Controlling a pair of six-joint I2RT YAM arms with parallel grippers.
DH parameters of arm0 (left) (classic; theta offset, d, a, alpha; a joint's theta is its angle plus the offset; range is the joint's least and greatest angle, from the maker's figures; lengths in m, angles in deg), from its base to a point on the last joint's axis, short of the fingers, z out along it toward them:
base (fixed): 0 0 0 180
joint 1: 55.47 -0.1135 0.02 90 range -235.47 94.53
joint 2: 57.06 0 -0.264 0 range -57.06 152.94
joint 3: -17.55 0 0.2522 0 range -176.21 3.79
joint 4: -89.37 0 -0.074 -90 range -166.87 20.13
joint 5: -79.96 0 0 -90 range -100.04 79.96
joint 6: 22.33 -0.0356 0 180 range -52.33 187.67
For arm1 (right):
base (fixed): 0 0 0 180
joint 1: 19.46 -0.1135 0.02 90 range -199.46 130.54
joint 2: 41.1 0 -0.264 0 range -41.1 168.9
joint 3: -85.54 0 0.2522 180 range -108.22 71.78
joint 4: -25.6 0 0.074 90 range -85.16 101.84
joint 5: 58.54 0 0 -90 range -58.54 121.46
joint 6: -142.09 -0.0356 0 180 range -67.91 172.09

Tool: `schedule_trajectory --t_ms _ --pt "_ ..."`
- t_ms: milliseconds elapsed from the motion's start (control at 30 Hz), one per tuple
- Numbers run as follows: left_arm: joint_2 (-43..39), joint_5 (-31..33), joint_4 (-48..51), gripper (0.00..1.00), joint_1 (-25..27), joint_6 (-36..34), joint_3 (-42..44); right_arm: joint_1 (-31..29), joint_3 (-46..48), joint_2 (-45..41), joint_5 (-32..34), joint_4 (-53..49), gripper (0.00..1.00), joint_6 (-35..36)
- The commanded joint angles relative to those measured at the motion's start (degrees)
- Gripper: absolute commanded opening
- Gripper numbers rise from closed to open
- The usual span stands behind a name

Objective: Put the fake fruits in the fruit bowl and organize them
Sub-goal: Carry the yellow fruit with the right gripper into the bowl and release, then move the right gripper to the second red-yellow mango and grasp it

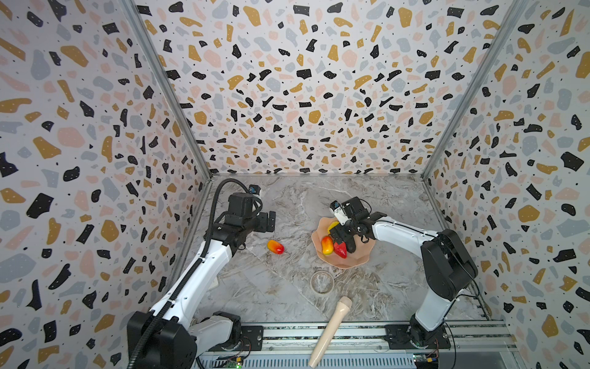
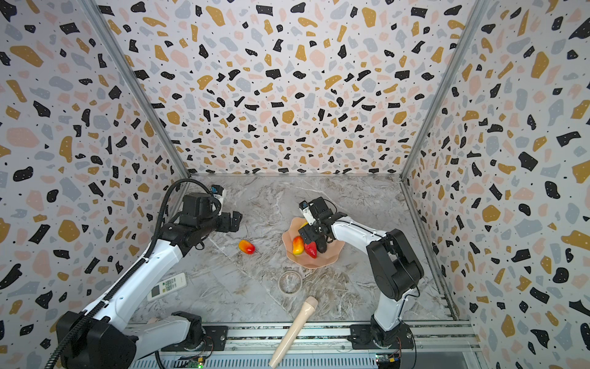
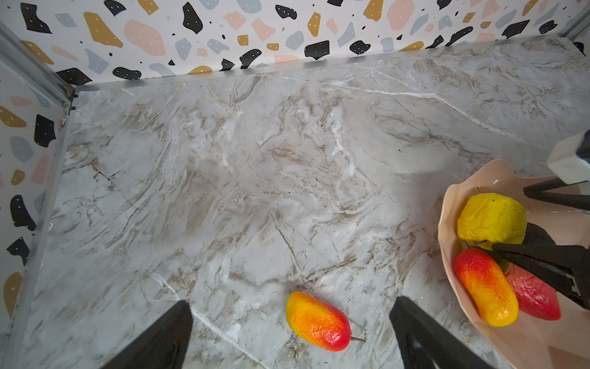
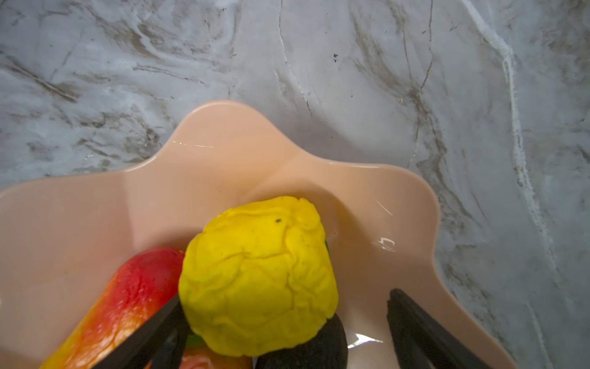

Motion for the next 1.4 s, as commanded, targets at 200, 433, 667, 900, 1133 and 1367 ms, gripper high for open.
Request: schedule_trajectory --t_ms 200,433,667,900,1133,1367 --pt "-1.2 -0.4 -1.8 1.0 0.0 -0.8 1.1 -5.2 -3.1 -7.1 -2.1 0.2 0.99 4.3" --pt "-2.1 0.4 -1.1 1.0 0.0 -0.7 1.1 -11.5 -5.9 -2.4 -8.2 5.8 0.99 6.0" --pt "-2.8 1.2 -0.6 1.0 0.0 -0.7 1.6 -15.6 -10.3 5.8 -11.3 9.2 0.99 6.0" --pt "-2.5 1.3 -1.4 1.0 0.0 -0.7 2.6 -17.6 -12.9 11.5 -11.9 12.1 0.99 5.4" --pt "-2.0 1.2 -1.7 1.0 0.0 -0.9 2.3 -18.5 -15.3 15.5 -12.5 13.3 1.0 4.9" --pt "-2.1 1.2 -1.6 1.0 0.0 -1.0 2.6 -19.2 -17.3 17.9 -16.0 14.2 0.98 5.3"
